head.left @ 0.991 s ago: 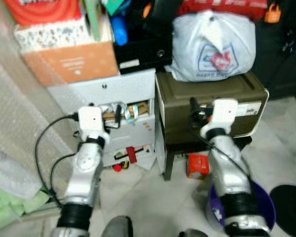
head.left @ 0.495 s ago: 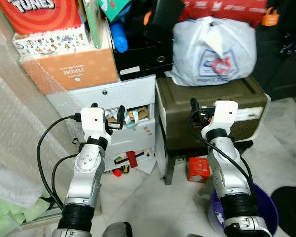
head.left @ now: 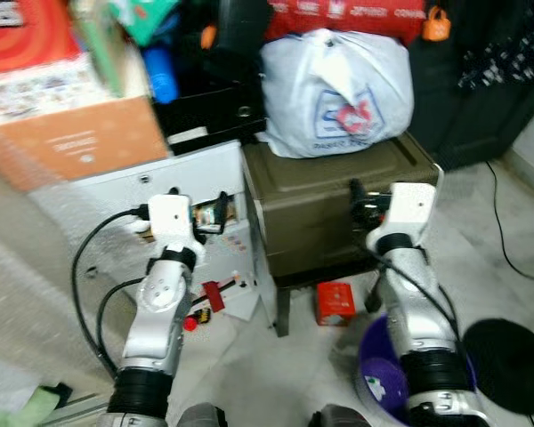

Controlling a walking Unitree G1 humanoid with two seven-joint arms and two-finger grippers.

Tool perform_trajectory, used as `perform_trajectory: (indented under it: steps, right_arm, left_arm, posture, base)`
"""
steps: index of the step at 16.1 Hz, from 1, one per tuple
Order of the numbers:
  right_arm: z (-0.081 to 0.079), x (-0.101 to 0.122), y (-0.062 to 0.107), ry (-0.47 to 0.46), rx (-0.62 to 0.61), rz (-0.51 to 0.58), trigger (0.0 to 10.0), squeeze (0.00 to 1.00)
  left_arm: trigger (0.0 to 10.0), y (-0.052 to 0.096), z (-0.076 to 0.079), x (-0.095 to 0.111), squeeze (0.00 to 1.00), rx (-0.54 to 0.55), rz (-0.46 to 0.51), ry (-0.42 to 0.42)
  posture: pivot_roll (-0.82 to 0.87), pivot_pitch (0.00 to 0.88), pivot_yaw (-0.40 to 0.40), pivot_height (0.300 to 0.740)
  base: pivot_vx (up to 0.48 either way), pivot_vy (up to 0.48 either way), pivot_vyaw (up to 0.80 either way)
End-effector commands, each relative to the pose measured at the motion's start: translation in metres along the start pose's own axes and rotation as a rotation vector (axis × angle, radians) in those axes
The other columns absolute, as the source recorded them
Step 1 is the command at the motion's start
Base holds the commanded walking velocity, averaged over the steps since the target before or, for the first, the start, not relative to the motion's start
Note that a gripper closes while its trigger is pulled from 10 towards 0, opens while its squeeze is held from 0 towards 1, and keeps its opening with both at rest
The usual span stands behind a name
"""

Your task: Clean up the room

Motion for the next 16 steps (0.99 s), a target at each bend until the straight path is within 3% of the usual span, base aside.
perform_trajectory:
  steps: [1,9,13,14,15,16]
  right_arm:
    - [-0.003,0.005,-0.002,0.004,0.011,0.013,10.0,0.0]
    - [-0.006,0.007,-0.002,0.02,0.025,0.021,10.0,0.0]
    - [-0.002,0.004,0.002,0.034,0.027,0.016,10.0,0.0]
    - [0.002,0.001,0.008,0.055,0.037,0.012,10.0,0.0]
    - [0.011,-0.004,0.018,0.089,0.048,0.002,10.0,0.0]
    - [0.015,-0.006,0.022,0.101,0.047,-0.003,10.0,0.0]
  left_arm:
    - [10.0,0.001,-0.004,-0.001,0.0,0.014,-0.009,0.001]
    - [10.0,0.001,-0.004,-0.001,0.0,0.018,-0.012,-0.003]
    - [10.0,0.001,-0.007,0.001,0.0,0.026,-0.011,-0.009]
    - [10.0,0.006,-0.012,0.002,0.0,0.033,-0.017,-0.035]
    - [10.0,0.02,-0.024,0.004,0.0,0.034,-0.028,-0.072]
    - [10.0,0.025,-0.026,0.004,0.0,0.022,-0.035,-0.09]
  posture:
    - [-0.02,0.074,0.043,0.74]
    - [-0.02,0.072,0.041,0.74]
    - [-0.01,0.075,0.043,0.74]
    - [-0.02,0.076,0.047,0.74]
    - [-0.02,0.077,0.048,0.74]
    - [-0.02,0.078,0.048,0.74]
  base:
    - [0.0,0.0,0.0]
    - [0.0,0.0,0.0]
    - [0.0,0.0,0.8]
    - [0.0,0.0,0.8]
    - [0.0,0.0,0.8]
    - [0.0,0.0,0.8]
Point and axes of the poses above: a point about 5 cm out from each wrist's last joint towards the gripper, its own y axis pointing back from the gripper into the wrist, its own x axis along the axis of the wrist's last joint, z = x × y, the point moved 5 cm from there along -y, pointing out of the wrist towards the gripper, and after that the axes turned 11 degrees about y, right-handed, at the moved point
